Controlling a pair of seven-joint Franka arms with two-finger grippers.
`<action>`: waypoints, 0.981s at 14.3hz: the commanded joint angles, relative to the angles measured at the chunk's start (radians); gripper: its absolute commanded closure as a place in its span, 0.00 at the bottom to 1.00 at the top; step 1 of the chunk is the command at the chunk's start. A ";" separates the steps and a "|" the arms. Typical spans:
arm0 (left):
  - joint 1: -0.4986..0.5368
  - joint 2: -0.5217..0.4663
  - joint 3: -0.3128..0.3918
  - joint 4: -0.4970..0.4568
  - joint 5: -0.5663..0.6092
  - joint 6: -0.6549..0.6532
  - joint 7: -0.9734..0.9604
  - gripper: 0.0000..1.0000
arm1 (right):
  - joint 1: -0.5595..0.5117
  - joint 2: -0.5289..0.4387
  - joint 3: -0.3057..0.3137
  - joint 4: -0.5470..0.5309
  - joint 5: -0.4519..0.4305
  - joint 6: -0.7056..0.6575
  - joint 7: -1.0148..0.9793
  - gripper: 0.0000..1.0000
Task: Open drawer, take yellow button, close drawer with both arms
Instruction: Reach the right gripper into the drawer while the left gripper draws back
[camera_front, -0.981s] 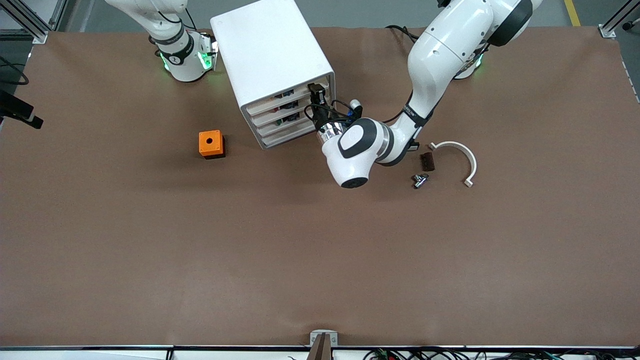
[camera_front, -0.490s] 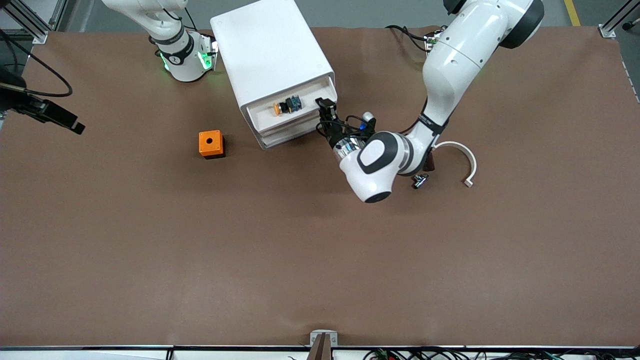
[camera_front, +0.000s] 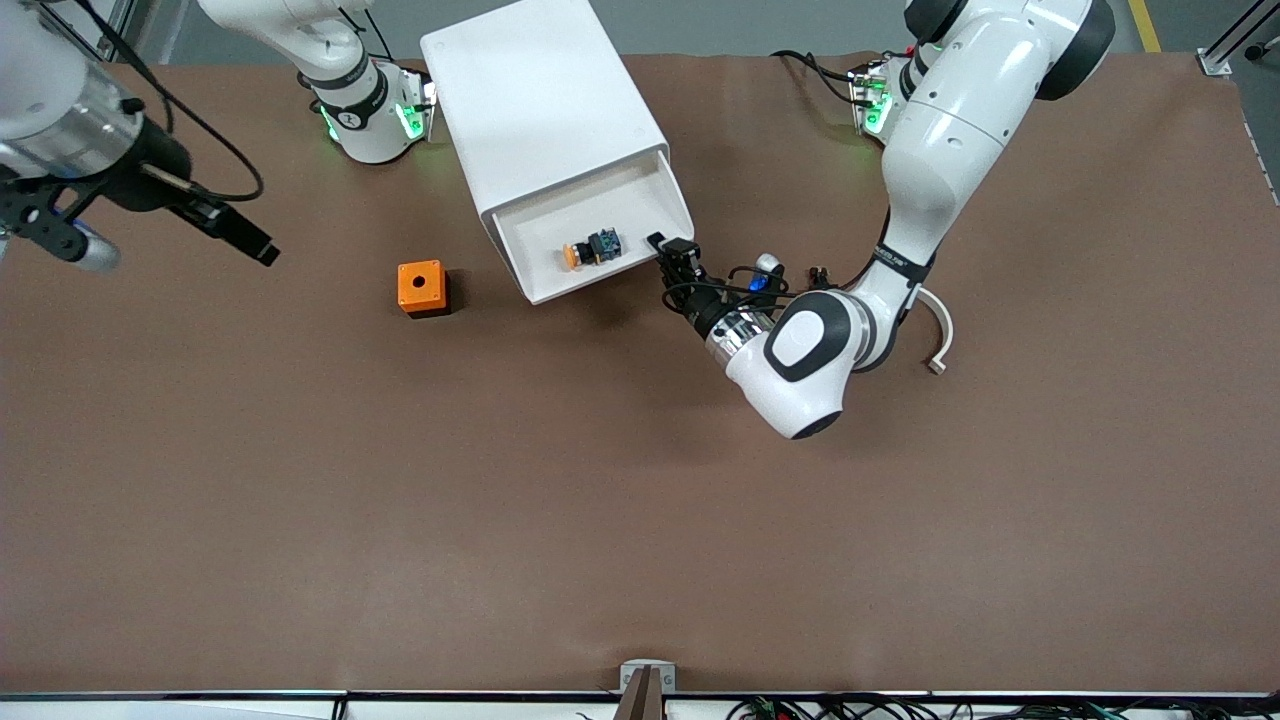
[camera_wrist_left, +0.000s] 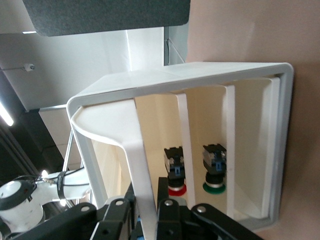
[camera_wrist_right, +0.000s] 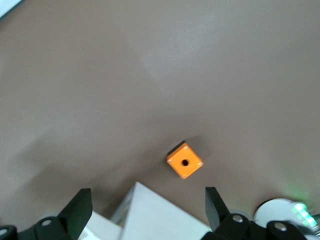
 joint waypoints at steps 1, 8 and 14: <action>0.021 0.020 0.008 0.030 -0.008 0.009 0.018 0.80 | 0.109 0.016 -0.010 -0.001 0.010 0.033 0.214 0.00; 0.031 0.019 0.008 0.031 -0.007 0.011 0.020 0.58 | 0.324 0.104 -0.010 -0.001 0.013 0.130 0.556 0.00; 0.047 0.014 0.008 0.076 -0.002 0.008 0.251 0.00 | 0.475 0.211 -0.011 -0.009 -0.001 0.262 0.813 0.00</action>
